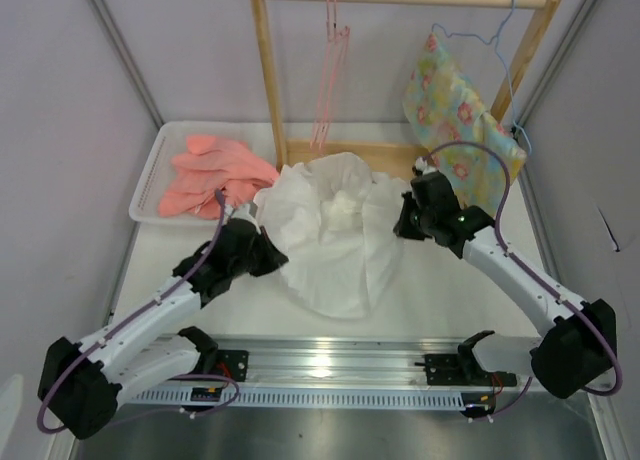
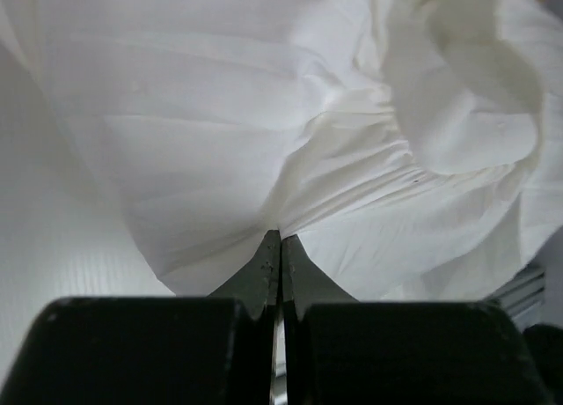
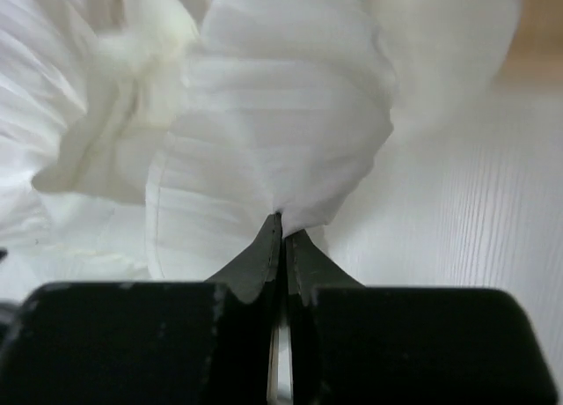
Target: Place the skirt on the hanger
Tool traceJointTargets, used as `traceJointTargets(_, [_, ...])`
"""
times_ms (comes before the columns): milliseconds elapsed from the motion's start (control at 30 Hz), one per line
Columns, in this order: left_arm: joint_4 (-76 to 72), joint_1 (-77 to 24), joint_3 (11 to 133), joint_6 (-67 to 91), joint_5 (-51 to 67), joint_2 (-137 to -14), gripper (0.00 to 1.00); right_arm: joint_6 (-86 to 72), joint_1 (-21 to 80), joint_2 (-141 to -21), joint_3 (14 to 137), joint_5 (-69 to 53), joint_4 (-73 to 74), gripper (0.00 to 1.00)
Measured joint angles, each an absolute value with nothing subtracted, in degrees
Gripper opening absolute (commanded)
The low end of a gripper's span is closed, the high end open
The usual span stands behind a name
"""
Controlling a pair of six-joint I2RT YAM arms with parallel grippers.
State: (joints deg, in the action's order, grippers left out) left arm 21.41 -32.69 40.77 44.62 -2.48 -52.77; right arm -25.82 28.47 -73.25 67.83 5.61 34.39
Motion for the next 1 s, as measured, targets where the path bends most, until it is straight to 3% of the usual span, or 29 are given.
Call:
traceJointTargets(67, [20.6, -34.1, 33.1, 47.8, -0.7, -53.1, 0.0, -28.4, 28.5, -71.0, 56.9, 3.7, 34.0, 0.05])
traceJointTargets(133, [20.2, -36.3, 28.1, 50.1, 0.7, -53.3, 0.0, -30.5, 28.6, -70.2, 49.5, 2.2, 33.3, 0.17])
traceJointTargets(167, [20.7, -36.9, 27.1, 50.7, 0.3, -53.4, 0.0, -31.1, 28.6, -70.0, 46.9, 2.9, 33.5, 0.23])
traceJointTargets(200, [20.9, -37.0, 26.6, 51.0, -0.1, -53.7, 0.0, -31.8, 28.2, -69.6, 44.3, 3.5, 33.5, 0.37])
traceJointTargets(233, [20.9, -37.2, 26.6, 51.0, -0.6, -54.2, 0.0, -32.5, 27.7, -69.0, 42.5, 4.0, 33.6, 0.44])
traceJointTargets(267, [20.6, -37.3, 26.6, 51.0, -1.3, -54.7, 0.05, -32.9, 27.4, -68.4, 41.5, 4.7, 33.7, 0.57])
traceJointTargets(333, [20.7, -37.6, 26.7, 51.0, -2.0, -54.8, 0.13, -33.4, 27.3, -66.7, 41.1, 5.7, 33.6, 0.64])
traceJointTargets(400, [21.3, -37.8, 27.1, 50.1, -3.2, -54.2, 0.26, -33.7, 27.3, -64.7, 41.1, 6.7, 33.1, 0.65])
traceJointTargets(567, [25.8, -38.2, 34.8, 43.8, -5.5, -52.8, 0.36, -33.4, 28.0, -61.2, 44.2, 9.2, 34.0, 0.58])
traceJointTargets(700, [26.3, -39.3, 43.6, 38.3, -6.6, -52.6, 0.41, -31.9, 31.9, -62.7, 51.0, 11.6, 33.8, 0.49])
traceJointTargets(1000, [27.0, -41.4, 48.3, 33.8, -7.5, -60.8, 0.45, -28.6, 36.8, -73.5, 56.2, 13.0, 31.0, 0.48])
